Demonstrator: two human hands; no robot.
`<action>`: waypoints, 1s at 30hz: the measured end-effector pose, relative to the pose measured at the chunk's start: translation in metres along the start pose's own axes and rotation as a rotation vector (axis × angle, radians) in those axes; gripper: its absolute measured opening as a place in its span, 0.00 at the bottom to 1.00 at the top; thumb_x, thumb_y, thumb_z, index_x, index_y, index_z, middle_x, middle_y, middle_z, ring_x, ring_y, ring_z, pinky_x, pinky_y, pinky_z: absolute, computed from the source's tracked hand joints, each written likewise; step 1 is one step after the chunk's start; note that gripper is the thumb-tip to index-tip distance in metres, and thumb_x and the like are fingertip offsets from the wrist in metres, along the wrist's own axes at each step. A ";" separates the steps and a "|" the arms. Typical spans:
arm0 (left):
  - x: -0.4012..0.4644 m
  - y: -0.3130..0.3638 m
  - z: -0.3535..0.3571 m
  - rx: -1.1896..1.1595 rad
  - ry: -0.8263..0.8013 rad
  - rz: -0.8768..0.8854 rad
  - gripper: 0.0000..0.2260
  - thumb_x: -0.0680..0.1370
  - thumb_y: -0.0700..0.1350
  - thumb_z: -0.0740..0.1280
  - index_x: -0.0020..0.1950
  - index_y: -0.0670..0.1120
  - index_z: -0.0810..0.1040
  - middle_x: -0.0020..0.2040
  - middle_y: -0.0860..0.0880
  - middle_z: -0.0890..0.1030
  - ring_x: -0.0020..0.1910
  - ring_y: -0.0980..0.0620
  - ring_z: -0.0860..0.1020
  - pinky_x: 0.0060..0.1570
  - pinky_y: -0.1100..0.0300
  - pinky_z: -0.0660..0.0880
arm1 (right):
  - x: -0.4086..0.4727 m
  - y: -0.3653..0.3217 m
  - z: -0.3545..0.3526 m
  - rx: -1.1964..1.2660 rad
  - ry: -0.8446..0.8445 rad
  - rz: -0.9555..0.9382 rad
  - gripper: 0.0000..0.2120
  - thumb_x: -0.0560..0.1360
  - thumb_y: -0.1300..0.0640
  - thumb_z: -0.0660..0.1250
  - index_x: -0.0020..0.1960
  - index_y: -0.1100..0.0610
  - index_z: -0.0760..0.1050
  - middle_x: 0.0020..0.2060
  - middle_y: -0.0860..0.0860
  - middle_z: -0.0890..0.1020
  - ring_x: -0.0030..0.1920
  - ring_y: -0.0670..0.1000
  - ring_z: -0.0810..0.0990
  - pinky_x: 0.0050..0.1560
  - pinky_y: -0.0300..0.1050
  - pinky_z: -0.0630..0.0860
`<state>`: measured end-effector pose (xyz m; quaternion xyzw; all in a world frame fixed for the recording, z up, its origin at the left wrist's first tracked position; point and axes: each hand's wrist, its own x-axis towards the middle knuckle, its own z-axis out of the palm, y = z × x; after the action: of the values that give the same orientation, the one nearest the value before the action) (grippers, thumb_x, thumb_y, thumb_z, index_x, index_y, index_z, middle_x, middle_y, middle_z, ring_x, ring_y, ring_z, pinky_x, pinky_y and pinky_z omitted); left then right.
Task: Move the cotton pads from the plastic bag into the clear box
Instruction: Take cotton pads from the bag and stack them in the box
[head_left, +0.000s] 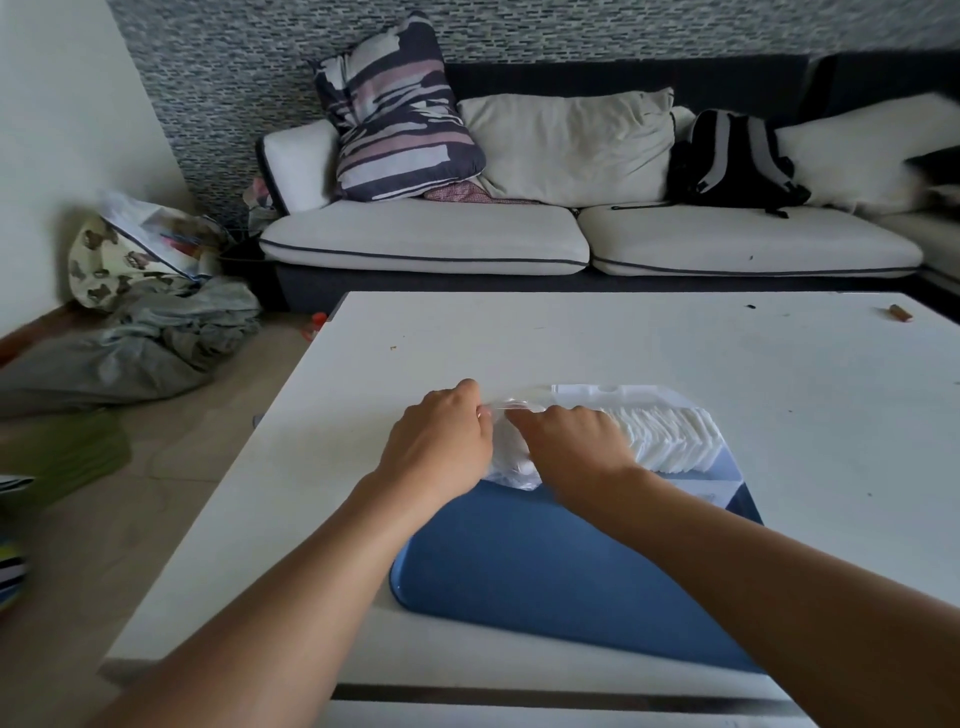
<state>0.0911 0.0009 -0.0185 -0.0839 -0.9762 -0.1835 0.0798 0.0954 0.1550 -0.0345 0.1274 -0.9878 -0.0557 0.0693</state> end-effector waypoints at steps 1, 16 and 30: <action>0.000 0.000 0.001 -0.008 -0.018 0.001 0.09 0.83 0.50 0.57 0.47 0.46 0.67 0.45 0.46 0.78 0.42 0.42 0.76 0.38 0.54 0.67 | 0.001 0.000 0.002 -0.004 0.004 -0.002 0.25 0.75 0.64 0.68 0.69 0.49 0.67 0.50 0.50 0.83 0.51 0.58 0.83 0.41 0.46 0.67; 0.010 -0.013 0.040 0.143 -0.161 -0.035 0.20 0.75 0.44 0.67 0.66 0.47 0.67 0.56 0.46 0.77 0.51 0.42 0.79 0.42 0.54 0.69 | -0.019 0.022 -0.018 0.703 0.012 -0.001 0.11 0.65 0.54 0.79 0.39 0.48 0.76 0.35 0.43 0.75 0.33 0.42 0.72 0.34 0.38 0.68; -0.009 0.045 -0.026 -1.339 -0.129 -0.473 0.24 0.67 0.64 0.63 0.58 0.53 0.79 0.59 0.50 0.78 0.61 0.49 0.75 0.62 0.51 0.70 | -0.020 0.038 -0.047 1.839 -0.086 0.397 0.14 0.75 0.72 0.61 0.59 0.69 0.77 0.53 0.64 0.79 0.52 0.60 0.81 0.46 0.49 0.84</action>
<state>0.1114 0.0317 0.0193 0.0884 -0.6487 -0.7507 -0.0886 0.1124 0.1919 0.0139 -0.0407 -0.6495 0.7543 -0.0868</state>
